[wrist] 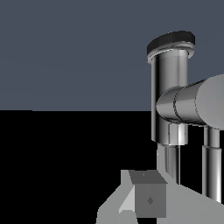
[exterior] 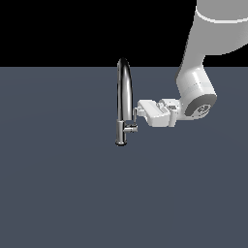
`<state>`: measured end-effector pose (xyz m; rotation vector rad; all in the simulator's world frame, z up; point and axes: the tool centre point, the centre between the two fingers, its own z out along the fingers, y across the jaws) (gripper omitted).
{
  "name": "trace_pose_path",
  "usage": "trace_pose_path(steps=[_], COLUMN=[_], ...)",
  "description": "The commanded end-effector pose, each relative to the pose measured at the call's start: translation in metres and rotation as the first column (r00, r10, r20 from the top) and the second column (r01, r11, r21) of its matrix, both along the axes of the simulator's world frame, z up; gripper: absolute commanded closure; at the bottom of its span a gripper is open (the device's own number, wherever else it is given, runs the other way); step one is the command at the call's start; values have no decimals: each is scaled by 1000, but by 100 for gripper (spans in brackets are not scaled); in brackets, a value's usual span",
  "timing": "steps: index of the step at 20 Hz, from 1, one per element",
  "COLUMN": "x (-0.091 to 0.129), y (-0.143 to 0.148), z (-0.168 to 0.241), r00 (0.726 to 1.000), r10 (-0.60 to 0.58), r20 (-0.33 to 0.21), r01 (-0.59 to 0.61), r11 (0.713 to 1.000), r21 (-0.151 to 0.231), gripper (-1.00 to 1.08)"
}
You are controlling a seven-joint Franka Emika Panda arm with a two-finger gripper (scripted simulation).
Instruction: Turn on the faucet by rotating a designated handle.
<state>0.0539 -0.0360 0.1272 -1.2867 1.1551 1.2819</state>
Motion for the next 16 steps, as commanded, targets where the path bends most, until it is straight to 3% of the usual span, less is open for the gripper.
trace_pose_path(steps=[1,16], x=[0,-32], y=[0,-3], z=[0,9], r00=[1000,1000], r10=[0,0], r20=[1,1], r01=[0,0], r11=[1000,1000], r21=[0,0], gripper=[108,108])
